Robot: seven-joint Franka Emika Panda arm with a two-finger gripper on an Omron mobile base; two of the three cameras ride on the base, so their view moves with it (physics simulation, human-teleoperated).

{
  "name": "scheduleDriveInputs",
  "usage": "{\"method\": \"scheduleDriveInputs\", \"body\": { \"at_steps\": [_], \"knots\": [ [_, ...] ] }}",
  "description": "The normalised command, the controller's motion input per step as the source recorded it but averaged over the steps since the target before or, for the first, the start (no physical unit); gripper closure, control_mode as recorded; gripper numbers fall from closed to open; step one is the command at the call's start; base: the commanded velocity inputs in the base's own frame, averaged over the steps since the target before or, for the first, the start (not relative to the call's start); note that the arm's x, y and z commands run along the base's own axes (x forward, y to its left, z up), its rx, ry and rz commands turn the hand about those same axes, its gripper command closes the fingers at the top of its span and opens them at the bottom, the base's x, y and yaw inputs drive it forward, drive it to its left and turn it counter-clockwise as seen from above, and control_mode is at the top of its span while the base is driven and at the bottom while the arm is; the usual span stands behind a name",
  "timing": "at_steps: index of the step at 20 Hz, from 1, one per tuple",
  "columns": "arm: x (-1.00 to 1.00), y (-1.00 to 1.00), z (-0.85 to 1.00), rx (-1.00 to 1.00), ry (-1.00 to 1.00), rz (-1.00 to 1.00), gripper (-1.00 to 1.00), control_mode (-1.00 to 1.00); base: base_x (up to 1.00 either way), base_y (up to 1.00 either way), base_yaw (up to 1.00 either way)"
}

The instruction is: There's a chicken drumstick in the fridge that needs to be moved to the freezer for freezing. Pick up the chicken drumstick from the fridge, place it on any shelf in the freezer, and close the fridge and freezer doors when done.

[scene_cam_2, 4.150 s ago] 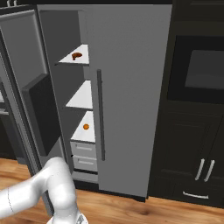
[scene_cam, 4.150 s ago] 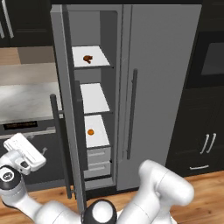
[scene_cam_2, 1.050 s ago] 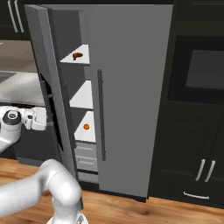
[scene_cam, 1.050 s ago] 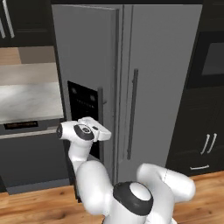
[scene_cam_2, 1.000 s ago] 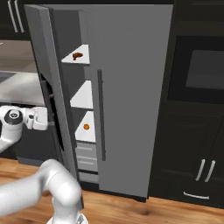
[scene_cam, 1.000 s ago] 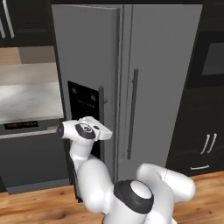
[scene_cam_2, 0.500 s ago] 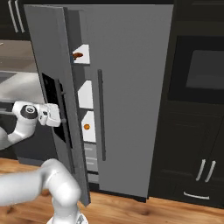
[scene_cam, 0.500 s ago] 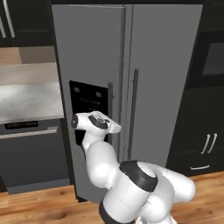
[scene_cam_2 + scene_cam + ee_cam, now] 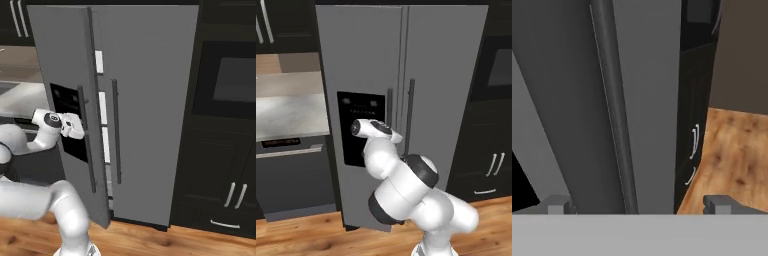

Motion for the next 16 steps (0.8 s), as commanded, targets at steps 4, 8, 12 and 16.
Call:
{"method": "scheduleDriveInputs", "body": {
  "at_steps": [4,8,12,16],
  "knots": [
    [0.49,-0.69,0.0,0.06,0.0,0.02,-1.0,-1.0,0.0,0.0,0.0],
    [0.52,-0.66,0.0,0.06,0.0,0.04,-1.0,-1.0,0.0,0.0,0.0],
    [0.53,-0.66,0.0,0.07,0.0,0.05,-1.0,-1.0,0.0,0.0,0.0],
    [0.53,-0.68,0.0,0.08,0.0,0.07,-1.0,-1.0,0.0,0.0,0.0]
  ]
}}
